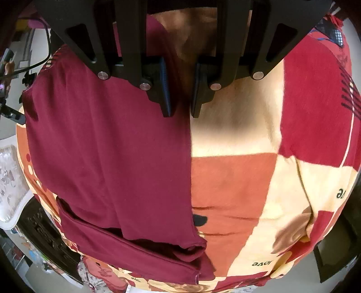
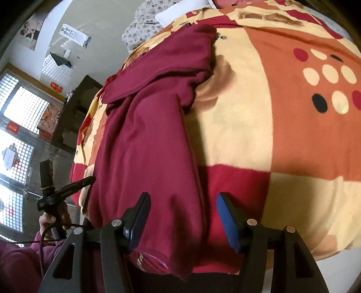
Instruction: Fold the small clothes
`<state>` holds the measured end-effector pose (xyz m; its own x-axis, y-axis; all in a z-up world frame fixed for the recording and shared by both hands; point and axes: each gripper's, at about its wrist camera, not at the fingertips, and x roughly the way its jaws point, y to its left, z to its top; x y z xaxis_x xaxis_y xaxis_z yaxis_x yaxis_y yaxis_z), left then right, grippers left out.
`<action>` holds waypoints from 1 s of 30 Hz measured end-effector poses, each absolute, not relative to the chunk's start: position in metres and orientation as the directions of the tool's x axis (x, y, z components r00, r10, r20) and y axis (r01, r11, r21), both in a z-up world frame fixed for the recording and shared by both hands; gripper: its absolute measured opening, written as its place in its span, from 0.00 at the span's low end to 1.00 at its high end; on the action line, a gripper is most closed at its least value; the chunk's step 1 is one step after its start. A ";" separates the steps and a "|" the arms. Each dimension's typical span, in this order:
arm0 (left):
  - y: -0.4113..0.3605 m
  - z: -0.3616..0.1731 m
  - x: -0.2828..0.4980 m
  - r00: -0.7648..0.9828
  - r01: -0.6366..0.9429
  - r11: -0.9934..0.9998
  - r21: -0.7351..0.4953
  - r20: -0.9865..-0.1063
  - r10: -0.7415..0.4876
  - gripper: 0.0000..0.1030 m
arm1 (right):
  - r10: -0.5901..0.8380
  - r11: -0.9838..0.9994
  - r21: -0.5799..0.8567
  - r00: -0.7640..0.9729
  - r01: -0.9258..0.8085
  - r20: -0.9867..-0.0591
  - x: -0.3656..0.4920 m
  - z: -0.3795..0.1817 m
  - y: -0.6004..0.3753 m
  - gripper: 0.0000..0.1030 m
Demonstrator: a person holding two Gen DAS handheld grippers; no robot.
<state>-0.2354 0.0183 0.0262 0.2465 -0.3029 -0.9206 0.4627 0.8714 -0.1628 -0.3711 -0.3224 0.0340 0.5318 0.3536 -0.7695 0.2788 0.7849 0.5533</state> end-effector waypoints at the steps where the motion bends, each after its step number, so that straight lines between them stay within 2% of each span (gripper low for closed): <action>1: 0.020 0.026 -0.236 0.244 0.460 0.872 -0.167 -0.921 -0.305 0.17 | 0.355 0.785 0.554 0.531 0.277 -0.769 -0.371 0.033 -0.320 0.57; 25: 0.023 0.022 -0.246 0.124 0.459 0.851 -0.256 -0.930 -0.347 0.17 | 0.343 0.780 0.563 0.566 0.273 -0.750 -0.358 0.030 -0.307 0.57; 27: 0.020 0.019 -0.246 0.108 0.464 0.846 -0.262 -0.931 -0.348 0.24 | 0.364 0.797 0.559 0.557 0.228 -0.746 -0.350 0.028 -0.305 0.57; 29: 0.019 0.018 -0.245 0.109 0.464 0.846 -0.262 -0.931 -0.348 0.25 | 0.372 0.827 0.526 0.512 0.196 -0.774 -0.345 0.022 -0.297 0.42; 30: 0.020 0.018 -0.246 0.108 0.464 0.845 -0.266 -0.930 -0.352 0.25 | 0.377 0.828 0.527 0.506 0.192 -0.776 -0.345 0.020 -0.294 0.23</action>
<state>-0.2458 0.0198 0.0185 0.1079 -0.3520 -0.9298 0.4641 0.8449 -0.2660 -0.3455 -0.2940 0.0200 0.5061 0.3765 -0.7759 0.1920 0.8279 0.5270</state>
